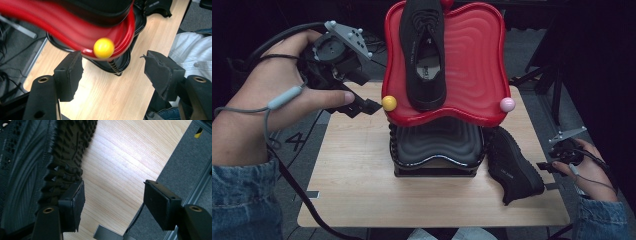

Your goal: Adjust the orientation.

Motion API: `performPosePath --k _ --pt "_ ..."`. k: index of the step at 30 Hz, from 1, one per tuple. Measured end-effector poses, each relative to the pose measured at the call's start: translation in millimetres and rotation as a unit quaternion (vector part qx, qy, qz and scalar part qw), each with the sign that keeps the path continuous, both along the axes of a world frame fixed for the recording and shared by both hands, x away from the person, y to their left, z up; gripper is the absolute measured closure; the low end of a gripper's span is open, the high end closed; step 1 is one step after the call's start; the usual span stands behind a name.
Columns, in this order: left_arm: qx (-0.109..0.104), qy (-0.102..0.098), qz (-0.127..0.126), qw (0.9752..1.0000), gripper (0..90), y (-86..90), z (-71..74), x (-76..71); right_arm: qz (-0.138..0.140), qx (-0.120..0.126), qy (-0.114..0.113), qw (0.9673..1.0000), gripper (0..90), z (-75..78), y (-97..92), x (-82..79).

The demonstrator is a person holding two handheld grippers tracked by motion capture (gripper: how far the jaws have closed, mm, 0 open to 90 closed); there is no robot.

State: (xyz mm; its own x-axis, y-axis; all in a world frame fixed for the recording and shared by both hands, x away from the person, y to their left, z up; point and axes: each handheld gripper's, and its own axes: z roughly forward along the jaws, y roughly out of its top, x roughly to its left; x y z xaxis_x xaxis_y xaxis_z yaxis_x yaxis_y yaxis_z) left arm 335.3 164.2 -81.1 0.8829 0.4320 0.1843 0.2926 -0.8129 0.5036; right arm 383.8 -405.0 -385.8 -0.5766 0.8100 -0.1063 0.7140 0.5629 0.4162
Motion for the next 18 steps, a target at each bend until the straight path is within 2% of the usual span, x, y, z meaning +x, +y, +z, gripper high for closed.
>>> performPosePath --k 6,9,10,13,17,18 --pt "-0.007 0.012 -0.001 0.9999 31.8 16.0 -30.1 12.1 0.005 0.007 -0.008 0.9999 35.5 -0.7 -2.7 -1.2" --pt "-0.018 0.02 -0.002 0.9996 32.0 23.4 -49.8 16.4 0.022 0.012 -0.007 0.9997 35.2 -3.5 -2.1 -1.2" --pt "-0.018 0.02 -0.002 0.9996 32.0 23.4 -49.8 16.4 0.022 0.012 -0.007 0.9997 35.2 -3.5 -2.1 -1.2" --pt "-0.041 0.027 0.001 0.9988 31.9 29.2 -71.2 20.9 0.024 0.014 -0.011 0.9996 35.3 -3.7 -1.0 -1.1" --pt "-0.053 0.032 0.007 0.9981 31.1 33.5 -99.0 23.8 0.018 0.018 -0.013 0.9996 36.4 -1.8 -1.2 -2.1" --pt "-0.051 0.035 0.006 0.9981 30.9 34.7 -105.1 24.4 0.016 0.017 -0.012 0.9996 36.8 -1.4 -1.0 -2.2"
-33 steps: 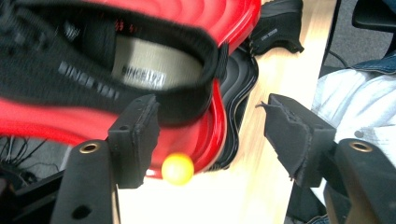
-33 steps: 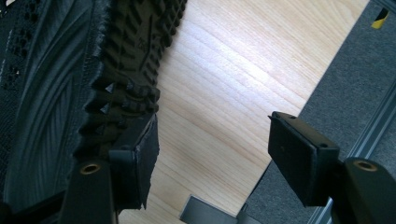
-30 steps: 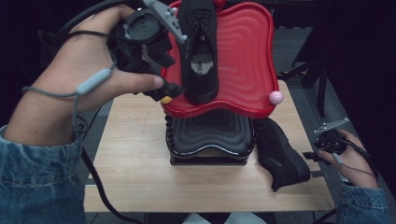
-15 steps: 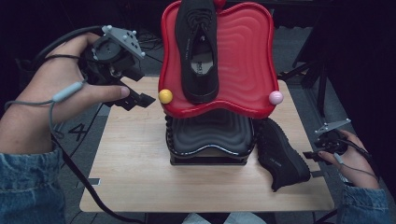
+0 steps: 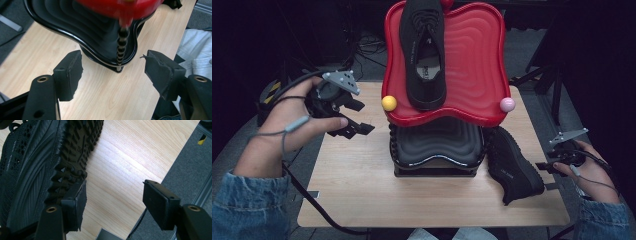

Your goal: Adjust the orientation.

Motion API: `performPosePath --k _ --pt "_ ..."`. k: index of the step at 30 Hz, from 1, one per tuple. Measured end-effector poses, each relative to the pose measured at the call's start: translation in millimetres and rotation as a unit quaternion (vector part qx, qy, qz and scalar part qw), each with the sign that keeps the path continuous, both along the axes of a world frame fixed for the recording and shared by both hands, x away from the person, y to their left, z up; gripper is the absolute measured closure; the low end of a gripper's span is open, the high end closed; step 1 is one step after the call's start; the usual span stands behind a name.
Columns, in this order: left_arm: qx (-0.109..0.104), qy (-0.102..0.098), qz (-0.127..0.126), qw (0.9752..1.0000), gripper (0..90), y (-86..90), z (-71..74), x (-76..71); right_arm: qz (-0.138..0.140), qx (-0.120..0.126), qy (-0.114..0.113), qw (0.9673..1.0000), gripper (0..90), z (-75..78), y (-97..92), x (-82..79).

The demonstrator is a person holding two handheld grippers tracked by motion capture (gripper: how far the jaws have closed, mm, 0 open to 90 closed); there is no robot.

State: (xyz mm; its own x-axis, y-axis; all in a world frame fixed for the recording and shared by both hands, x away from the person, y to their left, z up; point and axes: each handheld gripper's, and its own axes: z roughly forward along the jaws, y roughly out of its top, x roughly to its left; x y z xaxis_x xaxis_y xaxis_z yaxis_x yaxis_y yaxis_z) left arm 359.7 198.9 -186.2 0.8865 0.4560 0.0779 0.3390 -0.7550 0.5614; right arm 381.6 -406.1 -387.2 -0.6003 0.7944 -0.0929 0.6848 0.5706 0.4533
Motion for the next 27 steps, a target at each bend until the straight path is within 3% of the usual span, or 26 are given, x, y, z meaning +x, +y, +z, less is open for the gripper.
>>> performPosePath --k 5,10,15,18,23,27 --pt "-0.016 0.018 0.032 0.9992 30.9 7.2 -34.6 1.4 0.0 0.007 -0.002 1.0 38.4 1.7 3.2 -0.7" --pt "-0.027 0.018 0.035 0.9989 31.3 11.2 -69.2 1.7 0.002 0.01 -0.006 0.9999 39.6 4.7 6.0 -1.8" --pt "-0.01 0.024 0.036 0.999 31.3 13.0 -104.0 -6.2 0.004 0.014 -0.011 0.9998 41.4 8.1 5.7 -4.6" --pt "-0.024 0.025 0.046 0.9984 31.2 14.0 -122.9 -10.8 0.003 0.014 -0.01 0.9998 42.4 9.2 7.0 -5.6" --pt "-0.021 0.036 0.059 0.9974 31.0 17.6 -147.2 -12.6 0.009 0.015 -0.008 0.9998 44.3 8.9 12.2 -5.4" --pt "-0.022 0.032 0.074 0.9965 30.3 18.4 -162.2 -14.8 0.015 0.014 -0.005 0.9998 46.5 9.6 17.0 -5.0"
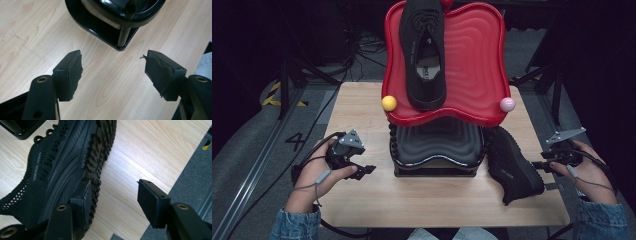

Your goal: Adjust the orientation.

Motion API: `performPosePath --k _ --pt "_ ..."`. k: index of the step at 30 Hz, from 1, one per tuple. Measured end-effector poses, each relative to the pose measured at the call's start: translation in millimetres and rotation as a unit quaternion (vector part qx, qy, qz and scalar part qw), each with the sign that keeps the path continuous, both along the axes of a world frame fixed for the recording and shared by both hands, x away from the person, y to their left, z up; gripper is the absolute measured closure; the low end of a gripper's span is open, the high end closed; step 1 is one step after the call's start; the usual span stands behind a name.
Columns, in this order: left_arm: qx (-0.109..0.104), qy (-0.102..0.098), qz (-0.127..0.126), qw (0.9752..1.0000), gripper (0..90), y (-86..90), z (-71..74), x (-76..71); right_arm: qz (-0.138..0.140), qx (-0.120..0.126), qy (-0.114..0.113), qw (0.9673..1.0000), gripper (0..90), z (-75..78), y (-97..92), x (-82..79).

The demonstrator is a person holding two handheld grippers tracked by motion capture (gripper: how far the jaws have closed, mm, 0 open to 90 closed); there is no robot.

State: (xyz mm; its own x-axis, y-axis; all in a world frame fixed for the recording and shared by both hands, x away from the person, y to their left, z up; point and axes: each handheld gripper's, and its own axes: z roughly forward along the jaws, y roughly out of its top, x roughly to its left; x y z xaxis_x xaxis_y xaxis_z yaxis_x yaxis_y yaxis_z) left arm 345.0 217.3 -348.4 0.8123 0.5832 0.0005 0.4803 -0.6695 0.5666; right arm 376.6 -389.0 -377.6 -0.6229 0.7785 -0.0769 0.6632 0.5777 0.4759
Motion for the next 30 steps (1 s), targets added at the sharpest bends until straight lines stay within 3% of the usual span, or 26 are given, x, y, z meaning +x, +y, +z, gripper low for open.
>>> performPosePath --k 4,8,17,19,24,27,30 --pt "-0.008 0.0 0.007 0.9999 29.9 -0.6 -11.3 -4.7 0.0 -0.004 0.002 1.0 48.2 0.9 2.9 -0.5" --pt "0.008 0.004 0.005 0.9999 29.6 2.1 -20.1 -7.9 -0.002 0.0 0.001 1.0 48.3 3.4 2.3 -2.1" --pt "-0.002 0.017 0.013 0.9998 28.8 5.5 -32.8 -7.3 0.0 0.004 -0.015 0.9999 52.8 16.8 3.0 -9.5" --pt "-0.004 0.02 0.016 0.9997 28.8 5.2 -35.6 -6.9 -0.003 0.014 -0.011 0.9998 59.4 20.7 4.4 -11.7" --pt "0.002 0.03 0.012 0.9995 28.7 4.9 -40.1 -4.6 -0.005 0.046 0.031 0.9984 80.2 26.6 11.0 -15.4" --pt "0.0 0.03 0.012 0.9995 28.7 4.9 -42.1 -4.4 0.008 0.042 0.04 0.9983 89.3 27.9 18.0 -16.2" --pt "0.0 0.031 0.011 0.9995 28.7 4.5 -43.1 -4.8 0.013 0.034 0.042 0.9985 90.0 26.4 22.2 -15.3"
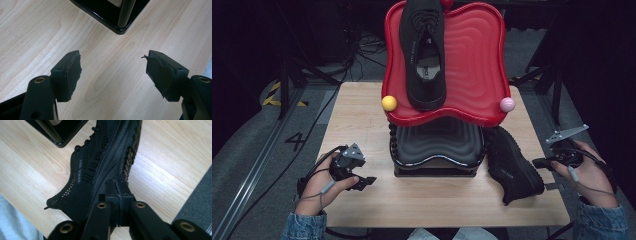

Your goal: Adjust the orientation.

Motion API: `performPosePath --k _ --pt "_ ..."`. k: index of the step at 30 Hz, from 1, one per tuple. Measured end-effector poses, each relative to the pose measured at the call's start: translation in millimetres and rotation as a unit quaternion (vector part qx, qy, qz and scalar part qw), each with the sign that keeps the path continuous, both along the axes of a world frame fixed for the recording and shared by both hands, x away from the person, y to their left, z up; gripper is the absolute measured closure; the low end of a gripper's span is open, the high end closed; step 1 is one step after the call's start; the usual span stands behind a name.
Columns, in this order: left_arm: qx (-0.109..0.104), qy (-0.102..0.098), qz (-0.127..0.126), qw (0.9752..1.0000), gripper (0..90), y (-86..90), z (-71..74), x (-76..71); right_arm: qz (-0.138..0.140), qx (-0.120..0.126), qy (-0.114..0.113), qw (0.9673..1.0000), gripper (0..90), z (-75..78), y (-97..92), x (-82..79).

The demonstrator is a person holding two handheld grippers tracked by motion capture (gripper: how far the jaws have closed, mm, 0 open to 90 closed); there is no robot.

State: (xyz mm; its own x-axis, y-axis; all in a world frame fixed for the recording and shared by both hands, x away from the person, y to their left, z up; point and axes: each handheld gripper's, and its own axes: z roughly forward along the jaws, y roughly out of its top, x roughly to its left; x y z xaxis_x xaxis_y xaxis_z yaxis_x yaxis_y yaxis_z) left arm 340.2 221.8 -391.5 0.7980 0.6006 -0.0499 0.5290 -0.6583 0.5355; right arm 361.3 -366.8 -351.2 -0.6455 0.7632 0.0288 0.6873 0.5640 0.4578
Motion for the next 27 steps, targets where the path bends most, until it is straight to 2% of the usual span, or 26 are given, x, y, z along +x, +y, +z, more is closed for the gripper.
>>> performPosePath --k 7,12,17,19,24,27 --pt "-0.001 -0.003 -0.001 1.0 28.7 -1.7 -1.8 -1.5 0.026 -0.008 0.007 0.9996 90.0 -8.8 16.4 6.9" --pt "0.001 0.0 0.0 1.0 28.7 -2.0 -4.3 -2.9 0.031 -0.013 0.016 0.9993 90.0 -13.6 21.6 11.5" --pt "0.002 0.0 -0.001 1.0 28.6 -2.9 -5.5 -2.7 0.019 -0.011 0.025 0.9994 90.0 -16.4 17.6 14.8" --pt "-0.001 0.002 -0.001 1.0 28.6 -3.5 -6.0 -2.8 0.018 -0.012 0.022 0.9995 90.0 -16.1 15.8 15.1" --pt "0.006 0.004 -0.004 1.0 28.6 -4.8 -6.3 -2.5 0.007 -0.002 0.019 0.9998 90.0 -16.0 6.7 17.0" --pt "0.009 0.004 -0.006 0.9999 28.5 -5.8 -7.0 -1.8 -0.003 -0.006 0.011 0.9999 90.0 -15.1 2.9 17.1"
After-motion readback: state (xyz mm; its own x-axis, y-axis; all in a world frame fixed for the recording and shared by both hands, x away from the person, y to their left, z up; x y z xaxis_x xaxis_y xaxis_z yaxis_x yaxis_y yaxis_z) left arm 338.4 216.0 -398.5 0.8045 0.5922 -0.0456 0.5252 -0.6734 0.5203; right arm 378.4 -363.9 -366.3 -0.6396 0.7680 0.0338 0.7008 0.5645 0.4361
